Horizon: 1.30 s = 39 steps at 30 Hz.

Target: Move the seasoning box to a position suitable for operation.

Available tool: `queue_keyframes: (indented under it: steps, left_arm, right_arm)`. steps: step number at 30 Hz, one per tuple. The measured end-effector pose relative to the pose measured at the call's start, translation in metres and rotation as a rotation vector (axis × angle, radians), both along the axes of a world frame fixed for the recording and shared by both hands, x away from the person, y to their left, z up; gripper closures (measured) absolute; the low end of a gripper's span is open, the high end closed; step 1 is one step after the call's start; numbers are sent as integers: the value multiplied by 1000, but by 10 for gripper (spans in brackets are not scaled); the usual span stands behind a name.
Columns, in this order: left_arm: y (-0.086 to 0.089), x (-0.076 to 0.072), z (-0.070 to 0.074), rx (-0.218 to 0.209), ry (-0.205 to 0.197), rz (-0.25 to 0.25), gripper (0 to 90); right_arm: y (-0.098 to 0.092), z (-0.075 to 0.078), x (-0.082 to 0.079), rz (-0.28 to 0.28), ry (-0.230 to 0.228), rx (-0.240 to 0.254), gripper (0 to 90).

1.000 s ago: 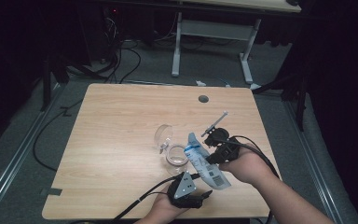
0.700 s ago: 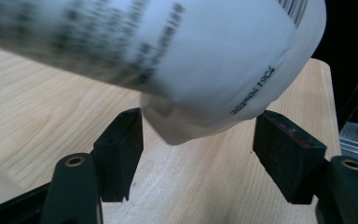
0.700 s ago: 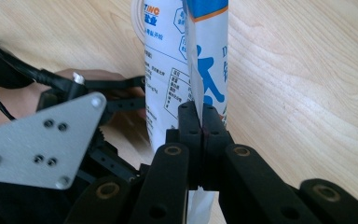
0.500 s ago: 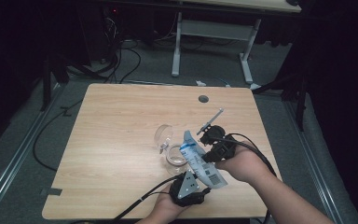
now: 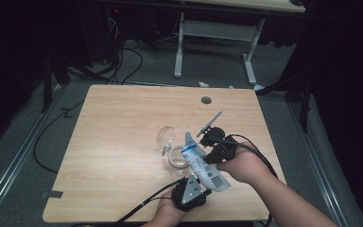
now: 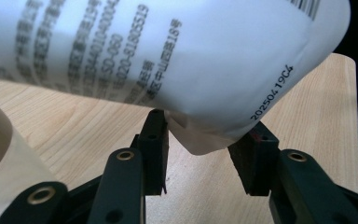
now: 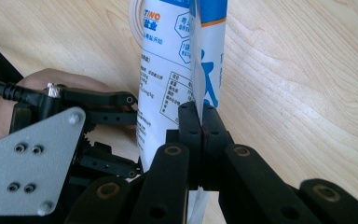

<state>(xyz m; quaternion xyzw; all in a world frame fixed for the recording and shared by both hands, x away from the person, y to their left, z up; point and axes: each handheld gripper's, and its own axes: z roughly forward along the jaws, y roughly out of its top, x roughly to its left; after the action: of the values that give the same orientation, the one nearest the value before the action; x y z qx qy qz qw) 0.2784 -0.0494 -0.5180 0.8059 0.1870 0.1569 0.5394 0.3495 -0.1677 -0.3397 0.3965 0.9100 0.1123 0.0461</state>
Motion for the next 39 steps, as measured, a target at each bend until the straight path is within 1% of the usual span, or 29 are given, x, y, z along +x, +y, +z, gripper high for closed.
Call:
queue_keyframes:
  steps: [1, 8, 9, 11, 13, 14, 16, 19, 22, 23, 24, 25, 26, 28, 29, 33, 36, 39]
  left_arm:
    - [-1, -1, 0, -1, 2, -1, 605]
    - [-3, -3, 4, 2, 7, 1, 618]
    - [-3, -3, 5, -4, 13, 4, 619]
    - [-2, -3, 5, -9, 23, 11, 621]
    - [-2, -2, 6, -17, 35, 13, 623]
    - [-2, -2, 6, -18, 38, 13, 625]
    - [-2, -1, 7, -18, 44, 14, 626]
    - [-1, 2, 8, -25, 57, 17, 628]
    - [-1, 3, 8, -29, 60, 19, 629]
    - [-1, 3, 9, -30, 60, 17, 629]
    - [0, 3, 9, -37, 66, 17, 630]
    - [0, 3, 10, -42, 71, 15, 630]
    - [0, 3, 10, -44, 76, 9, 631]
    - [-1, 2, 11, -39, 71, -2, 631]
    - [-2, 1, 11, -34, 65, -5, 630]
    - [-2, 2, 11, -43, 76, -8, 630]
    - [-2, 2, 12, -48, 79, -8, 627]
    - [-1, 3, 13, -54, 70, -5, 623]
  right_arm:
    - [0, -1, 1, 18, -7, 0, 900]
    - [3, -2, 3, 15, -9, -1, 900]
    - [2, -2, 3, 28, -19, 1, 900]
    - [3, -2, 3, 22, -21, 3, 900]
    - [3, -3, 5, 23, -35, -1, 900]
    - [3, -3, 6, 15, -31, 5, 900]
    - [3, -3, 6, 16, -31, 7, 900]
    - [2, -3, 7, 16, -41, 2, 900]
    - [3, -2, 8, 36, -55, -6, 899]
    - [3, -2, 8, 37, -49, -3, 896]
    - [3, -1, 9, 16, -35, 1, 896]
    - [3, -1, 11, 15, -32, 7, 896]
    - [4, -1, 12, 35, -35, 1, 897]
    - [5, -1, 11, 35, -30, -4, 897]
    - [6, -2, 12, 57, -33, -7, 898]
    - [8, -3, 12, 58, -25, -6, 899]
    - [9, -2, 13, 62, -36, -12, 900]
    - [12, -2, 13, 70, -46, -15, 900]
